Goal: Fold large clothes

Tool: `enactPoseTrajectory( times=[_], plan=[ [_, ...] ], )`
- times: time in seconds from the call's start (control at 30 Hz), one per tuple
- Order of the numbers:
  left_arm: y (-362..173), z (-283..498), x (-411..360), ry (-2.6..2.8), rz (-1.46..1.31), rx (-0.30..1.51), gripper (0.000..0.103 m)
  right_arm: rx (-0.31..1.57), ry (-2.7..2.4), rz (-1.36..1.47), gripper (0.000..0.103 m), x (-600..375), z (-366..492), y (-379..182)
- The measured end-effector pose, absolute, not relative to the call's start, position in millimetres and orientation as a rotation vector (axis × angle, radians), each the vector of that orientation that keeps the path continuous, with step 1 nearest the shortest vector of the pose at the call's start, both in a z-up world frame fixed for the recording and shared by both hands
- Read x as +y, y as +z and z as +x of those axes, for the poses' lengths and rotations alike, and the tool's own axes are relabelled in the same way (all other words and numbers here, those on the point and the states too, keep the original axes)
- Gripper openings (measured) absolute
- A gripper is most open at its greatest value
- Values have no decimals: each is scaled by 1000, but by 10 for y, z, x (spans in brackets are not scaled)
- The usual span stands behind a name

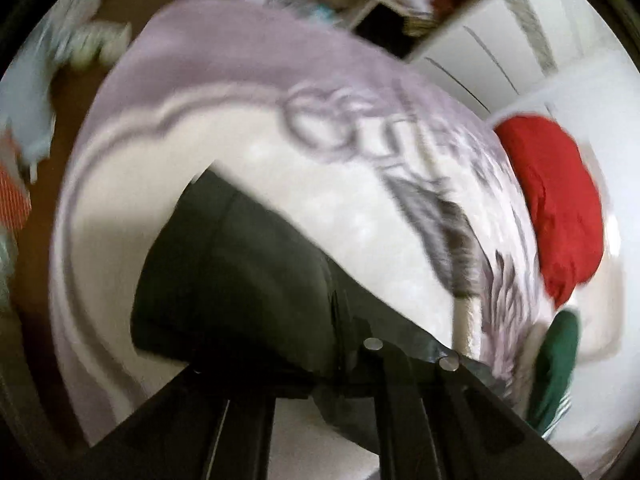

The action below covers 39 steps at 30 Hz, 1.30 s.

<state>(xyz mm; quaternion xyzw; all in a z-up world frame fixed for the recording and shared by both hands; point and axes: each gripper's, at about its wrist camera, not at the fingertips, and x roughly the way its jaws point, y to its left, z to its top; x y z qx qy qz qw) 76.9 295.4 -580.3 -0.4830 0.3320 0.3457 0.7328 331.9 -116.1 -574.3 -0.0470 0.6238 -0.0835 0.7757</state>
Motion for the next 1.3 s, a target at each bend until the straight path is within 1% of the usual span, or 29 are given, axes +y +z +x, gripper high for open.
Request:
enactPoseTrajectory(
  times=[0.1, 0.17, 0.3, 0.43, 0.5, 0.6, 0.7, 0.8, 0.9, 0.97, 1.0, 1.03, 1.07, 1.1, 1.13, 1.17, 1.23, 1.3],
  plan=[
    [-5377, 1097, 2755, 731, -833, 738, 4, 1330, -183, -189, 75, -1100, 3430, -5801],
    [-5090, 1331, 2537, 685, -684, 736, 4, 1339, -163, -169, 75, -1118, 3501, -5840],
    [-4718, 1928, 2034, 554, -506, 736, 3, 1382, -83, 39, 75, -1411, 3577, -5871],
    [-4430, 2513, 1206, 375, -389, 737, 3, 1393, -18, 204, 75, -1886, 3471, -5766],
    [-4328, 2781, 575, 251, -351, 746, 3, 1389, -20, 256, 75, -2244, 3365, -5660],
    [-4403, 3134, -309, 56, -337, 817, 3, 1375, -49, 313, 75, -2772, 3234, -5540],
    [-4743, 3435, -1240, -129, -350, 930, 3, 1380, -111, 367, 75, -3373, 3119, -5512],
    [-5065, 3570, -1995, -233, -276, 1003, 3, 1391, -186, 403, 75, -3933, 2943, -5617],
    [-5371, 3607, -2509, -267, -172, 1082, 4, 1407, -230, 442, 75, -4364, 2811, -5747],
    [-5572, 3627, -2643, -250, -118, 1142, 5, 1421, -247, 456, 75, -4546, 2747, -5840],
    [-5620, 3617, -2663, -238, -99, 1167, 8, 1429, -253, 477, 75, -4664, 2698, -5888],
    [-5652, 3616, -2674, -238, -98, 1186, 16, 1432, -249, 503, 75, -4738, 2663, -5915],
    [-5663, 3593, -2659, -259, -118, 1198, 33, 1433, -237, 526, 75, -4807, 2643, -5936],
    [-5671, 3579, -2612, -273, -138, 1209, 46, 1429, -221, 568, 75, -4907, 2611, -5953],
    [-5656, 3571, -2539, -281, -162, 1218, 70, 1424, -205, 594, 75, -4969, 2592, -5960],
    [-5612, 3571, -2492, -284, -180, 1214, 78, 1419, -182, 622, 75, -5035, 2581, -5958],
    [-5488, 3476, -2404, -267, -174, 1196, 78, 1410, -144, 664, 75, -5140, 2566, -5933],
    [-5360, 3406, -2268, -238, -176, 1191, 81, 1398, -92, 705, 75, -5230, 2585, -5860]
  ],
)
